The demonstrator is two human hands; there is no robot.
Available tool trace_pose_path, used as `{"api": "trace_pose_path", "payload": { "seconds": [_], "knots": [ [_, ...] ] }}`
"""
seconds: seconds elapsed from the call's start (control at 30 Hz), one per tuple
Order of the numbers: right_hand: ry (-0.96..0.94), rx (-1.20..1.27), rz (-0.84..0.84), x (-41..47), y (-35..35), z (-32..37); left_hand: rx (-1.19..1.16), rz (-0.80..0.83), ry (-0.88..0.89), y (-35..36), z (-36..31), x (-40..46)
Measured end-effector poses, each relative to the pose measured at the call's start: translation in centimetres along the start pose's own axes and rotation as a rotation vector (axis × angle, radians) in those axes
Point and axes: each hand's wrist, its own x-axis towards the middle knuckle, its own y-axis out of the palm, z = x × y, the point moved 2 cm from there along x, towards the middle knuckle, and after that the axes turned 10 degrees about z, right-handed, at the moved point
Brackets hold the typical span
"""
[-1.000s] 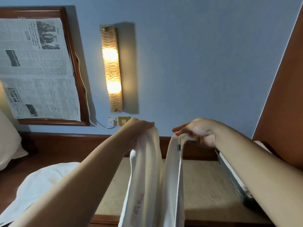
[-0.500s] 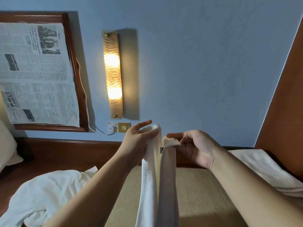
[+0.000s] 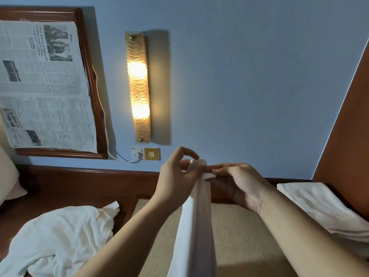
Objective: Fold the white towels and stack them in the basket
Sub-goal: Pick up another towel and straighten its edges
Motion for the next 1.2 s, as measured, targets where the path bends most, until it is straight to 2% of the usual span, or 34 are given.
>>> {"api": "trace_pose_path", "payload": {
  "seconds": [0.1,0.2,0.4,0.47,0.57,0.6,0.7,0.8,1.0,1.2],
  "knots": [
    [0.017,-0.051,0.052,-0.4,0.1,-0.1,-0.132,-0.023,-0.083,0.0,0.7,-0.1],
    [0.0,-0.195,0.057,-0.4,-0.1,-0.9,-0.282,0.024,-0.134,0.1,1.3,0.0],
    [-0.202,-0.6,-0.045,-0.5,-0.2,-1.1,-0.688,0.124,-0.214,0.5,2.3,0.0],
    [-0.27,-0.772,-0.066,-0.3,-0.2,-1.0,-0.685,0.079,-0.219,0.4,2.5,0.2],
    [-0.434,-1.1,-0.222,0.3,-0.5,-0.7,-0.582,-0.009,-0.208,0.2,2.3,0.8],
    [-0.482,-1.152,-0.226,0.4,-0.4,-0.5,-0.541,-0.02,-0.204,0.2,2.1,1.1],
    [-0.559,-1.157,-0.119,0.4,0.2,0.0,-0.429,-0.021,-0.183,-0.2,1.2,1.5],
    [-0.542,-1.046,-0.114,0.3,0.6,0.7,-0.405,0.021,-0.169,-0.6,0.3,1.9],
    [-0.507,-0.842,-0.108,0.2,1.0,2.1,-0.476,0.23,-0.149,-1.5,-0.3,1.5],
    [-0.466,-0.84,-0.107,0.2,0.6,2.2,-0.087,0.222,0.019,-1.5,-1.9,0.9]
  ]
}}
